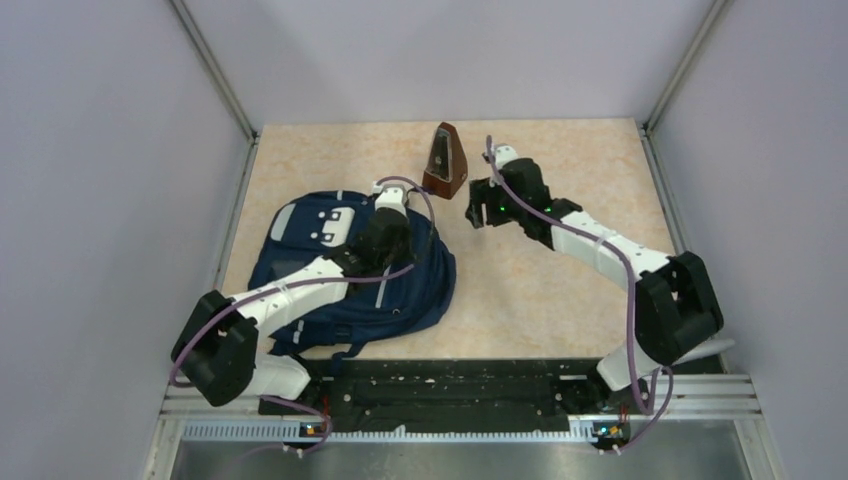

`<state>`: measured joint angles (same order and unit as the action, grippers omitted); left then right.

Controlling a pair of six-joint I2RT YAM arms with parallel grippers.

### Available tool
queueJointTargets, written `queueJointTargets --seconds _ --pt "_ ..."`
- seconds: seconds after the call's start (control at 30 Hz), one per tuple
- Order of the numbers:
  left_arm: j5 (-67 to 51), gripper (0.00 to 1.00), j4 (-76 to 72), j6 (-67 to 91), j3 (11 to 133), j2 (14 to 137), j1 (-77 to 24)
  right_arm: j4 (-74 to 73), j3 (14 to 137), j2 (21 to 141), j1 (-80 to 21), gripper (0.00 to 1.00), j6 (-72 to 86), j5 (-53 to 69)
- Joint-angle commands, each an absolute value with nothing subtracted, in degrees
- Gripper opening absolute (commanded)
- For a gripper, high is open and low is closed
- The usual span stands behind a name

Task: Pack the student bag
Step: Reset both arms

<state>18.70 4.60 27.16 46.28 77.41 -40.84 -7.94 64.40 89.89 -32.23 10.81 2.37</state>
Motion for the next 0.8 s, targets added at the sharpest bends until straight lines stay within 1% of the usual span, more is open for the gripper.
queueJointTargets --seconds 0.0,0.03,0.07,0.1,0.17,0.2,0.23,0.33,0.43,0.5,0.6,0.67,0.77 --pt "13.5 0.26 -2.2 29.1 49.0 77.2 -36.6 -9.6 60.1 83.7 -26.0 0.64 13.5 1.4" --pt "13.9 0.45 -2.1 28.8 49.0 76.6 -36.1 -9.9 59.0 82.4 -24.0 0.65 13.9 1.6" --pt "14.4 0.6 -1.9 28.4 48.9 75.8 -35.6 -10.1 57.9 80.8 -21.8 0.65 14.2 2.1" --pt "15.2 0.69 -1.5 28.0 48.8 74.8 -35.0 -10.3 56.7 79.1 -19.8 0.65 14.7 2.6" --pt "17.2 0.82 1.4 27.9 49.0 72.5 -33.6 -10.3 54.6 75.1 -15.1 0.66 15.1 4.1" --pt "17.3 0.85 3.5 28.0 49.3 71.3 -32.5 -10.2 53.6 73.1 -13.0 0.66 15.2 4.9" --pt "17.4 0.86 5.3 28.2 49.7 70.0 -31.4 -10.5 52.9 71.0 -10.8 0.66 15.2 5.2" --pt "18.9 0.87 9.9 27.8 49.6 62.8 -28.6 -11.4 51.5 64.9 -6.6 0.66 15.3 3.5" --pt "22.6 0.88 12.9 25.5 49.6 54.6 -26.8 -10.5 50.3 58.3 -6.4 0.67 14.5 -0.5" --pt "26.5 0.92 14.9 22.6 50.2 49.3 -26.7 -9.1 49.1 52.9 -6.4 0.67 13.9 -2.7" --pt "31.3 0.94 16.6 17.2 51.1 41.9 -26.7 -4.9 46.2 45.8 -6.3 0.67 12.1 -2.8" --pt "33.2 0.96 16.7 13.2 50.4 37.6 -26.7 -2.1 44.1 40.9 -6.4 0.67 10.8 -2.8" --pt "33.2 0.98 16.8 12.3 48.6 32.0 -26.8 2.5 40.0 34.4 -6.5 0.67 10.1 -3.7"
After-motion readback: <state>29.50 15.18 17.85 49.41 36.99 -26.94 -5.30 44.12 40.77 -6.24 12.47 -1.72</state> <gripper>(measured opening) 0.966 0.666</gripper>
